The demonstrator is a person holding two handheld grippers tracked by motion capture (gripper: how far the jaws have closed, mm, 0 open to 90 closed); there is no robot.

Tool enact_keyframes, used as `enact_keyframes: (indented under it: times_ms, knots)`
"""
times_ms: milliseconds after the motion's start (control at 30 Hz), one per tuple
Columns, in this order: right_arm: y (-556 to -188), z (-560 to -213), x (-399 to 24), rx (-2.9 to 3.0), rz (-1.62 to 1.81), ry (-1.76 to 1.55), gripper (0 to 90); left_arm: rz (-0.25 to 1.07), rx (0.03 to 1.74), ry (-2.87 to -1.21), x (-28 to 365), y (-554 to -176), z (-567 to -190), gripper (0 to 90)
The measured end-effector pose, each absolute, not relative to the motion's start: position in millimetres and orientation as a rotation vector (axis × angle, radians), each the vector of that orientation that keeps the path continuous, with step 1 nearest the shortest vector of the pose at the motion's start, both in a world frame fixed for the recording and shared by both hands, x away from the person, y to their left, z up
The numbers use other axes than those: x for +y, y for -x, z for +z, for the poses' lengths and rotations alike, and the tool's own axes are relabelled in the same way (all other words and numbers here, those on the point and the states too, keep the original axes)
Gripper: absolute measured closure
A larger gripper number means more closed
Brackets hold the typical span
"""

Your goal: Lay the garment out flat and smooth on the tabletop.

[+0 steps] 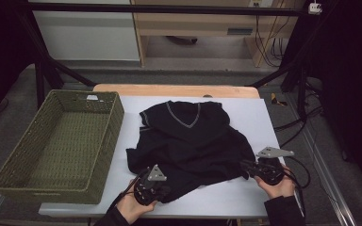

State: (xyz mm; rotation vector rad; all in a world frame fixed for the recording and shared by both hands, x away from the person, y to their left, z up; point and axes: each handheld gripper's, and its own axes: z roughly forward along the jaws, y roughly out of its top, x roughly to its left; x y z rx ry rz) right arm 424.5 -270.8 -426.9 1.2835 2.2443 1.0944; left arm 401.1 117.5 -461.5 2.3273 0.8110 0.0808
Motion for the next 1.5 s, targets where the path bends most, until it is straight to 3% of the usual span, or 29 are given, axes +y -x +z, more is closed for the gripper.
enact_keyframes:
  times_ms: [133, 333, 467, 500, 600, 667, 900, 1167, 1300, 1367, 1500]
  knots:
    - [-419, -415, -285, 2.212, 1.15, -1.307, 80.9, 0.044, 0.795, -2.325, 130, -398, -453, 88.5]
    - [-425, -424, -296, 2.177, 1.112, -1.372, 79.4, 0.109, 0.799, -2.279, 179, -377, -435, 88.5]
    - [-432, -439, -297, 2.159, 1.051, -1.417, 66.1, 0.091, 0.846, -2.212, 201, -372, -441, 87.2]
    - [-432, -439, -297, 2.14, 1.043, -1.414, 61.1, 0.095, 0.856, -2.199, 201, -373, -444, 84.0]
    - [-429, -437, -298, 2.117, 1.045, -1.389, 49.8, 0.181, 0.909, -2.166, 196, -378, -449, 55.4]
    - [-426, -436, -298, 2.118, 1.058, -1.383, 46.1, 0.204, 0.961, -2.128, 196, -380, -453, 44.2]
    - [-419, -446, -299, 2.173, 1.027, -1.407, 40.9, 0.184, 1.077, -2.057, 192, -390, -477, 39.4]
    - [-425, -472, -303, 2.207, 1.019, -1.491, 44.1, 0.207, 1.07, -2.051, 174, -399, -480, 42.8]
    - [-430, -477, -297, 2.208, 1.014, -1.451, 57.3, 0.314, 1.027, -2.114, 165, -399, -479, 63.7]
    - [-431, -477, -297, 2.204, 1.043, -1.455, 66.8, 0.283, 1.006, -2.121, 161, -399, -479, 78.5]
    - [-429, -472, -294, 2.237, 1.051, -1.425, 77.4, 0.268, 0.971, -2.145, 163, -400, -477, 84.1]
